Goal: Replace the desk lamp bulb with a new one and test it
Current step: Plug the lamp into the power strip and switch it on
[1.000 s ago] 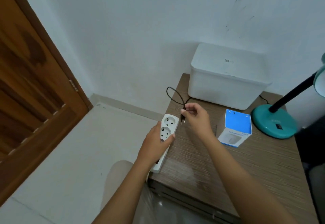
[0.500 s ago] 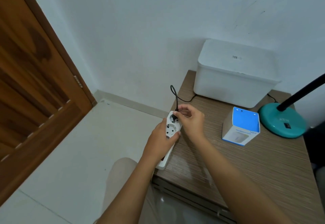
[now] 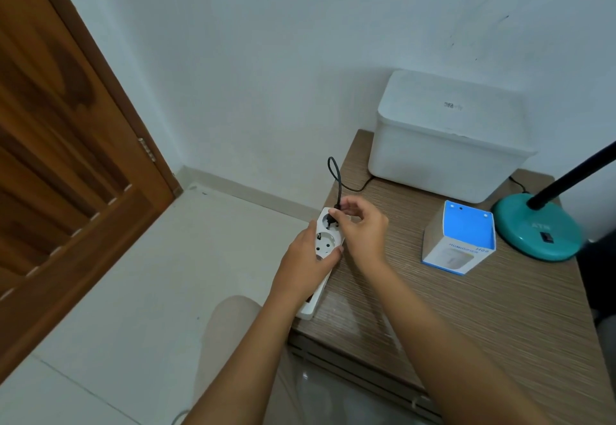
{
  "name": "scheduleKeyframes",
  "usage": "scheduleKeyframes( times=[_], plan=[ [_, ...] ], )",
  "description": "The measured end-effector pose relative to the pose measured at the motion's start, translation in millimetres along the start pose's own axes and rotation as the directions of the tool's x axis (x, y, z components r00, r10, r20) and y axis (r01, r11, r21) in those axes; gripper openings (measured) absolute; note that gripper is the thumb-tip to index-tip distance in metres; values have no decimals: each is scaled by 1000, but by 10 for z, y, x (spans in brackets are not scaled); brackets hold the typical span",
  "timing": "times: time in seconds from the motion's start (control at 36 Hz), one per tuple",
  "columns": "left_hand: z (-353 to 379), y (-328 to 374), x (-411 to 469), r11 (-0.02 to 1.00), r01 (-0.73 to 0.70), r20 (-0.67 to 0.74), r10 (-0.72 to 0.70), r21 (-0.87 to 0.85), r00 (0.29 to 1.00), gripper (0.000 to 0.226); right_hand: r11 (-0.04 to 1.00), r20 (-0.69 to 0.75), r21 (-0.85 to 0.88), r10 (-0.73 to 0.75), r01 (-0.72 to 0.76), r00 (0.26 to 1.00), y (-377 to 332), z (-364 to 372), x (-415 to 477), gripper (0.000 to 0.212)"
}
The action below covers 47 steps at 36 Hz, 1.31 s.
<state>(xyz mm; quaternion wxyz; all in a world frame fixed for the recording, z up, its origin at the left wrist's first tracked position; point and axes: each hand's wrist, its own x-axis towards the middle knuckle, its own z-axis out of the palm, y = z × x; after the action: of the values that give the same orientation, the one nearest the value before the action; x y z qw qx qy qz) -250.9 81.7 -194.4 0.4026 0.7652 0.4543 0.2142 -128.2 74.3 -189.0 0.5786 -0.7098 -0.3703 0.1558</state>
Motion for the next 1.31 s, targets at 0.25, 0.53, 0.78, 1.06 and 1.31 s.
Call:
scheduleKeyframes(
  times=[0.25, 0.53, 0.78, 1.06, 1.31],
  plan=[
    [-22, 35, -31, 1000, 4, 9, -4, -10, 1000, 64, 996, 85, -92, -12, 20, 996, -59, 9, 24, 13],
    [-41, 89, -51, 1000, 10, 18, -10, -1, 1000, 64, 992, 127, -123, 23, -7, 992, -121, -42, 59, 9],
    [-42, 70, -50, 1000, 7, 6, -7, -2, 1000, 60, 986, 157, -162, -18, 44, 987, -126, -53, 91, 9],
    [-11, 2, -7, 1000, -12, -5, 12, -4, 1000, 51, 967, 132, -217, -108, 135, 985, -50, -58, -9, 9],
    [10, -35, 5, 1000, -18, -5, 18, -13, 1000, 54, 967, 128, -191, -145, 168, 981, -74, -91, -72, 8]
  ],
)
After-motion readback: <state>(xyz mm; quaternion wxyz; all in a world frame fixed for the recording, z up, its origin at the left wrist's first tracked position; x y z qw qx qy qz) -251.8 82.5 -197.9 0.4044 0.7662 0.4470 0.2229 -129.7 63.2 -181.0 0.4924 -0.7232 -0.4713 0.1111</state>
